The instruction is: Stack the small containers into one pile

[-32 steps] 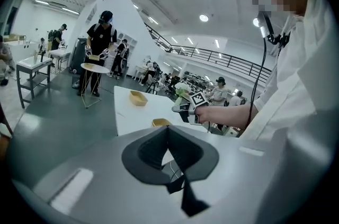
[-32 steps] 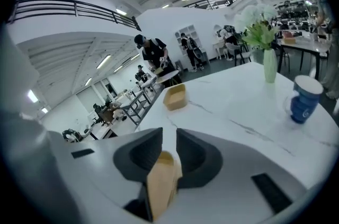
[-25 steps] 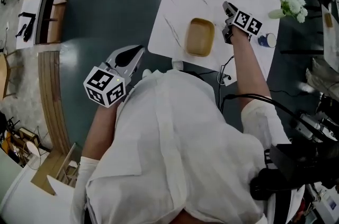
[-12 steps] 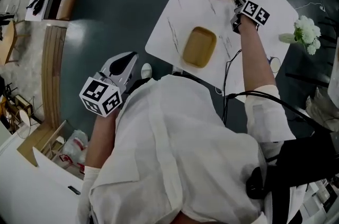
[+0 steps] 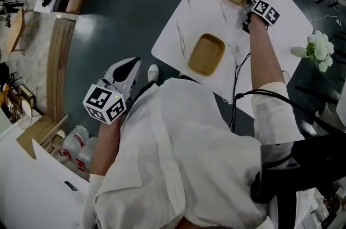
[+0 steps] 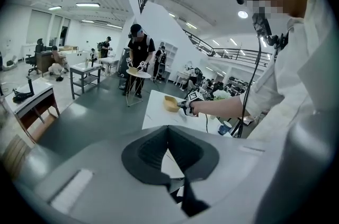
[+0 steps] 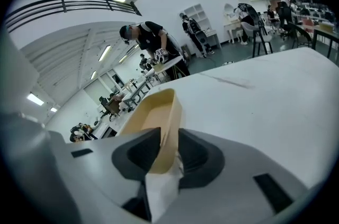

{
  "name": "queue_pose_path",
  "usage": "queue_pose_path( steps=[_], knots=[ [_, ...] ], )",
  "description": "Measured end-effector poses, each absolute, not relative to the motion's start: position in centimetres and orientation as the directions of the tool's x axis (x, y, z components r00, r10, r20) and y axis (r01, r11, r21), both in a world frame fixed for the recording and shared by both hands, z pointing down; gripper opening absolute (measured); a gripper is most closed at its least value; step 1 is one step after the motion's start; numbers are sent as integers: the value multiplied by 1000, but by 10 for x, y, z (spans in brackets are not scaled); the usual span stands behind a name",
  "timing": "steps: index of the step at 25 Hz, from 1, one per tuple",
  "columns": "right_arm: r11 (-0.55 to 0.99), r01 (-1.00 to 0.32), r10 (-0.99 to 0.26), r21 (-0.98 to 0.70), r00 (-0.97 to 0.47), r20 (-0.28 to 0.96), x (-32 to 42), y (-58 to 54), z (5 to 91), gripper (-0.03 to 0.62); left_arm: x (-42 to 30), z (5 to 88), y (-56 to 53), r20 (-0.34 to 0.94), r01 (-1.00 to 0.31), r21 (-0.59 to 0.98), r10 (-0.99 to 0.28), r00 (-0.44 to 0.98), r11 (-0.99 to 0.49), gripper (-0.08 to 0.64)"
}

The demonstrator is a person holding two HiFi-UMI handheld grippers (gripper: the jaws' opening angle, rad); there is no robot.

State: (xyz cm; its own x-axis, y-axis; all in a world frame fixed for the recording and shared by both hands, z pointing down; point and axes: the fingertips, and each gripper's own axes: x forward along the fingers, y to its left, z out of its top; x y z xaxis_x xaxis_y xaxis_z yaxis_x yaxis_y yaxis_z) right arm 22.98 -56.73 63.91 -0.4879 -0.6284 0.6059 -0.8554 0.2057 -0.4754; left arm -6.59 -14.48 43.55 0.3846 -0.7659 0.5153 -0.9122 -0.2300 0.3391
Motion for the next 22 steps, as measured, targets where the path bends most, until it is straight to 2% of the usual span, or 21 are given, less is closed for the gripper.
queue_pose_path(
  steps=[2, 4, 8, 22],
  knots=[
    [193, -855, -632, -482, -484, 606, 229, -569, 642, 85, -68, 435, -145, 517, -916, 333, -769, 377, -225, 7],
    [176, -860, -641, -480, -470, 607, 229, -569, 642, 41, -71, 435, -145, 520, -918, 328, -768, 373, -223, 6],
    [158, -866, -658, -475, -450, 603, 230, -565, 640, 21, -78, 434, -142, 520, -916, 329, -765, 380, -231, 6],
    [101, -868, -745, -486, -390, 541, 265, -501, 580, 18, -73, 419, -156, 458, -839, 332, -704, 542, -431, 6]
  ],
)
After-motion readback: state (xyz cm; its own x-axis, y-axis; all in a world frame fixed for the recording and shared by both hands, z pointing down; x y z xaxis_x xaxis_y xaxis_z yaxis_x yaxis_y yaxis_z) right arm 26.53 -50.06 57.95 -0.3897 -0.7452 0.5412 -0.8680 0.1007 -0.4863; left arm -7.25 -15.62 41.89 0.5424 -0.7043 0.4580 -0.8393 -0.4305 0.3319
